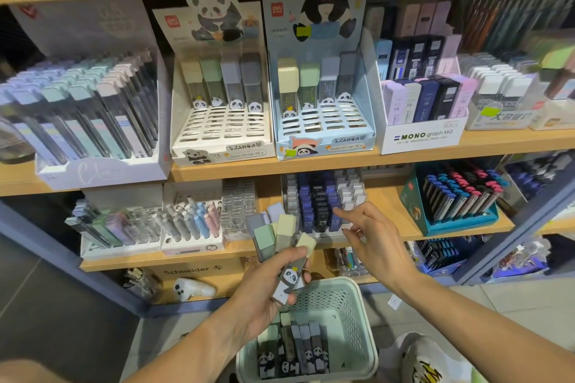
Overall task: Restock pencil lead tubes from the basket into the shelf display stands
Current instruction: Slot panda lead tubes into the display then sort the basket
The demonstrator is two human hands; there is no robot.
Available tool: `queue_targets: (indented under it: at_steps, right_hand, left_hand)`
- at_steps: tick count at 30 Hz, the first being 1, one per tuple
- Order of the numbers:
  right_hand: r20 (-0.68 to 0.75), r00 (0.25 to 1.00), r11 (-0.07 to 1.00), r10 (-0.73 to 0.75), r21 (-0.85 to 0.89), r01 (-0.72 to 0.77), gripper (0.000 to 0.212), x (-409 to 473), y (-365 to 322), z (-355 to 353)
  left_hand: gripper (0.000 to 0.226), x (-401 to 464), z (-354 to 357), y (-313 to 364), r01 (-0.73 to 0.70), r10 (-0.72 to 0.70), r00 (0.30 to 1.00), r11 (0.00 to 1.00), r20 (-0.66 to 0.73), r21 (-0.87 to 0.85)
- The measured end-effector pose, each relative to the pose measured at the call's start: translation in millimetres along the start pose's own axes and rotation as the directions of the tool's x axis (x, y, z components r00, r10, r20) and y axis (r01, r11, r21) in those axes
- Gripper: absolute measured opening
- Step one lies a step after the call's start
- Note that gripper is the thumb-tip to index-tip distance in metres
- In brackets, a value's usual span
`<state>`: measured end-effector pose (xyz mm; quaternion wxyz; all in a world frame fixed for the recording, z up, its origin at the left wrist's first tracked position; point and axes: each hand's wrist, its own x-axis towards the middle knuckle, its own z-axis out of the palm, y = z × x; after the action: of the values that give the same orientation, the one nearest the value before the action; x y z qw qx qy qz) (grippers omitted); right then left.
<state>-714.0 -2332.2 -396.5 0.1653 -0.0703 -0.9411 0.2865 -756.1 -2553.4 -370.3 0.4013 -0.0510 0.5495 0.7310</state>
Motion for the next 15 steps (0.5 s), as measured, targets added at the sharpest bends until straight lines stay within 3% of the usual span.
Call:
queue_targets:
  at_steps: [3, 5, 8, 10, 15]
  right_hand:
    - [-0.051, 0.997, 0.998, 0.049, 0.047, -0.047, 0.046, -4.1, -16.0, -5.6]
    - [-0.098, 0.981, 0.958, 0.166, 0.251, -0.137, 0.032, -11.8, -38.5, -11.0]
    - [0.157, 0.941, 0.730, 0.301, 0.597, -0.333, 0.031, -25.5, -74.8, -20.5]
    - [0.266, 0.925, 0.671, 0.272, 0.636, -0.381, 0.043, -32.1, -86.5, -21.6]
    - [0.245, 0.921, 0.597, 0.304, 0.704, -0.384, 0.044, -27.5, -99.5, -24.0]
  left_hand:
    - [0.038, -2.1, 2.2, 0.7, -0.009, 0.009, 1.000, 1.000, 0.007, 0.005]
    - [0.036, -3.6, 3.2, 2.5, -0.014, 0.014, 1.000, 1.000, 0.003, 0.002]
    - [0.043, -5.6, 5.2, 5.3, -0.024, 0.024, 1.000, 1.000, -0.004, -0.005]
    - [0.052, -5.8, 6.0, 5.6, -0.024, 0.024, 1.000, 1.000, -0.011, -0.002]
    - [0.053, -15.1, 10.8, 12.2, -0.047, 0.047, 0.999, 0.999, -0.002, 0.014]
